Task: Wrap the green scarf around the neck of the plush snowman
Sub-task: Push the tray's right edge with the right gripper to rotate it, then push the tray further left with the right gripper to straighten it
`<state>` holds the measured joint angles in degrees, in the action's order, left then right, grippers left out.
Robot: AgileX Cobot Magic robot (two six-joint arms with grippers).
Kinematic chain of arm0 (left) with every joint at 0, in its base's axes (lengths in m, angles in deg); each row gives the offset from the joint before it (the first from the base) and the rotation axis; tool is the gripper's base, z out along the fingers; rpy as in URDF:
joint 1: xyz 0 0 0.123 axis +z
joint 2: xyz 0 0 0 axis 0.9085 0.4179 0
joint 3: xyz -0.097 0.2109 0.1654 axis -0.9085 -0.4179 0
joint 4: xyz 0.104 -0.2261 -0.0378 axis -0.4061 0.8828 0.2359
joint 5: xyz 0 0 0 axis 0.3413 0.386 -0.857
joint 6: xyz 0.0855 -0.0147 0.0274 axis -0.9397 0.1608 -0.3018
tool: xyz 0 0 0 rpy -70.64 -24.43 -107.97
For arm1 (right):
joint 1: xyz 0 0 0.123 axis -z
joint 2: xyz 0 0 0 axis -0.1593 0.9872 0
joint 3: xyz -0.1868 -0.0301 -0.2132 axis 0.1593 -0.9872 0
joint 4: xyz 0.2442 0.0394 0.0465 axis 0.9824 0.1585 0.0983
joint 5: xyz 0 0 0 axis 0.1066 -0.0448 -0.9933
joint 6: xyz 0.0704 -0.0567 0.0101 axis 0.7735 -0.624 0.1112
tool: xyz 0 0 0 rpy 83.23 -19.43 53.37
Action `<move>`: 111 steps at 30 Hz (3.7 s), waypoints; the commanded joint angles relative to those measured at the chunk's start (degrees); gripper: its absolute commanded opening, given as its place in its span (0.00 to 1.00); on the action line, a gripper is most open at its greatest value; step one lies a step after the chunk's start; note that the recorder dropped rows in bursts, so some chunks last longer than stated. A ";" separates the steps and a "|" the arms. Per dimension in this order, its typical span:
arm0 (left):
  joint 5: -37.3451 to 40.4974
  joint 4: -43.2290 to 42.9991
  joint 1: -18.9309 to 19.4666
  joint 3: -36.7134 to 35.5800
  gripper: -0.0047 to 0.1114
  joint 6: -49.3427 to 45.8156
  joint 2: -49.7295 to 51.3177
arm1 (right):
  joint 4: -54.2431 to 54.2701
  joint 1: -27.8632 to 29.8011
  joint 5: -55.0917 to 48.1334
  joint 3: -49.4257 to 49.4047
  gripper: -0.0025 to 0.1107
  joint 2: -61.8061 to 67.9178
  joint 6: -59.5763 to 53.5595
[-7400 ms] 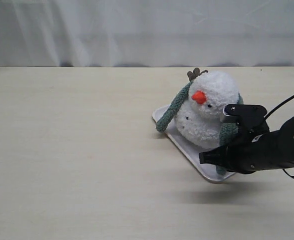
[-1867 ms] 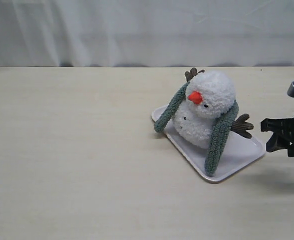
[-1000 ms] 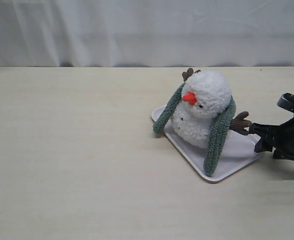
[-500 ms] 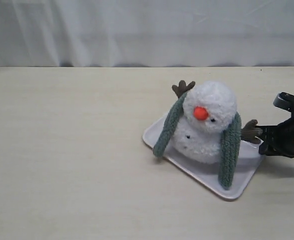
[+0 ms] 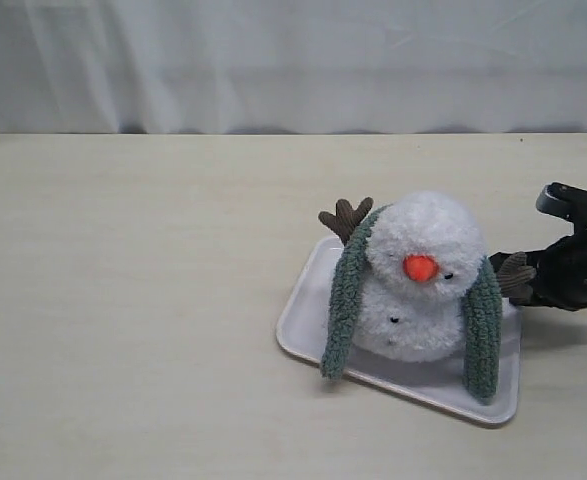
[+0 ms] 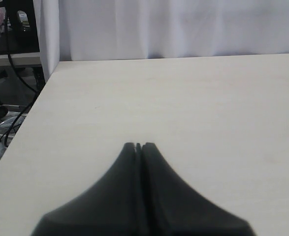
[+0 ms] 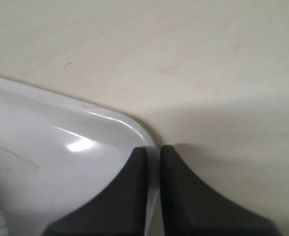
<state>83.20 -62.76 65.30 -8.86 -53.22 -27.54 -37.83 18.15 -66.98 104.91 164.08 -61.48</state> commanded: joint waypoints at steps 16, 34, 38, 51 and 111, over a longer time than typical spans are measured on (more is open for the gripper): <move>-0.96 0.06 0.00 -0.19 0.04 0.11 -0.15 | -0.29 0.30 -3.56 1.61 0.38 -5.92 1.38; -0.57 0.06 0.00 -0.19 0.04 0.11 -0.15 | -25.62 0.30 -19.93 0.88 0.33 -14.55 28.42; -0.67 0.06 0.00 -0.19 0.04 0.11 -0.15 | -25.41 0.30 -22.67 -1.35 0.33 -15.66 28.55; -0.67 0.06 0.00 -0.19 0.04 0.11 -0.15 | -15.99 0.17 -7.88 -13.05 0.33 -15.66 21.40; -0.81 0.06 0.00 -0.19 0.04 0.11 -0.15 | 46.76 0.17 -15.44 -0.84 0.21 9.02 -42.37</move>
<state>83.20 -62.76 65.30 -8.86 -53.22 -27.54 9.62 18.15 -80.43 103.61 171.52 -102.73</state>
